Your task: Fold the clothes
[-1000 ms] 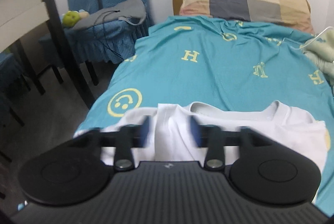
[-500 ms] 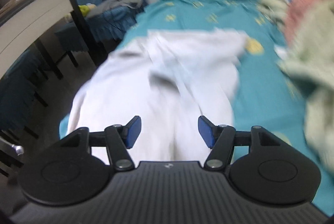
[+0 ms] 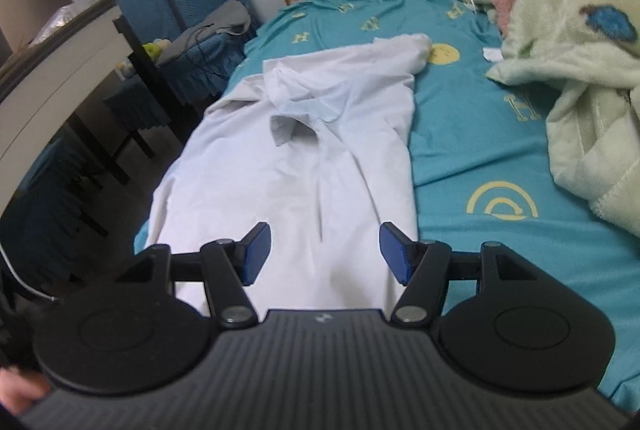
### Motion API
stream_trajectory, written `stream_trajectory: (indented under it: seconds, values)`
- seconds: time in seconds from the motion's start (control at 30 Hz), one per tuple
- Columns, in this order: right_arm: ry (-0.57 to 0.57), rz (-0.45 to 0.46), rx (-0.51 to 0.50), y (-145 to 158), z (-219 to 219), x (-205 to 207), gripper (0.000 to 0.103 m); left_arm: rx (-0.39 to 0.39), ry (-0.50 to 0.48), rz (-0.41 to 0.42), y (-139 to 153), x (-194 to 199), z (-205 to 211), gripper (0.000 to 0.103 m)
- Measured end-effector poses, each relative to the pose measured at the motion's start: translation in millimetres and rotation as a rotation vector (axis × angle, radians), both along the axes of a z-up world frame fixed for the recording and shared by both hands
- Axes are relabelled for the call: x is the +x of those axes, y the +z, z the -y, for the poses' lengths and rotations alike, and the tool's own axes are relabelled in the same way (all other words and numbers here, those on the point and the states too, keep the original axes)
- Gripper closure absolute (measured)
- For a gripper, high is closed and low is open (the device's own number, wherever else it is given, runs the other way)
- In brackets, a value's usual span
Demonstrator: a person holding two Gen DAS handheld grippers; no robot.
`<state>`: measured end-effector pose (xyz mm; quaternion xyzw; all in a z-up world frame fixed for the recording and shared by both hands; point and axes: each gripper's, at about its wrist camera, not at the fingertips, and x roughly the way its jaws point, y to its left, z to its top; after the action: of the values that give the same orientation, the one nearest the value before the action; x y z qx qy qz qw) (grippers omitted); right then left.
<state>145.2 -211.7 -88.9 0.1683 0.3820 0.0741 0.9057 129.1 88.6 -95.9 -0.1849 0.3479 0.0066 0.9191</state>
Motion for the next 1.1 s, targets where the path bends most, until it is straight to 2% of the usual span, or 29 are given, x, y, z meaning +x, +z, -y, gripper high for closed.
stream_trajectory:
  seconds: [0.13,0.3,0.4,0.57,0.67,0.77,0.8,0.87,0.9,0.93,1.03,1.1]
  values:
    - [0.017,-0.016,0.019,-9,2,9,0.041,-0.178,0.155,-0.043,-8,46,-44,0.010]
    - [0.025,-0.054,0.033,-22,1,23,0.041,-0.434,0.370,-0.116,-52,102,-113,0.010]
    - [0.032,-0.071,0.055,-28,1,31,0.041,-0.519,0.466,-0.115,-76,125,-147,0.010]
    - [0.056,-0.085,0.074,-34,-3,46,0.041,-0.601,0.488,-0.143,-105,169,-176,0.010]
    - [0.068,-0.100,0.083,-40,-6,56,0.041,-0.584,0.473,-0.154,-119,194,-175,0.010]
    - [0.065,-0.128,0.095,-48,-6,66,0.041,-0.537,0.482,-0.160,-128,214,-172,0.016]
    - [0.059,-0.137,0.105,-50,-5,68,0.041,-0.519,0.483,-0.153,-127,217,-172,0.023]
    - [0.044,-0.145,0.129,-51,-1,70,0.041,-0.481,0.486,-0.137,-127,225,-171,0.045]
    - [0.034,-0.147,0.140,-52,1,71,0.041,-0.452,0.487,-0.131,-125,228,-170,0.069]
    - [0.025,-0.150,0.151,-52,3,71,0.041,-0.390,0.485,-0.126,-118,230,-168,0.089]
    - [-0.002,-0.160,0.192,-53,9,72,0.041,-0.274,0.456,-0.064,-93,232,-160,0.093]
    - [-0.014,-0.159,0.216,-51,12,70,0.041,-0.136,0.400,-0.032,-66,236,-146,0.095]
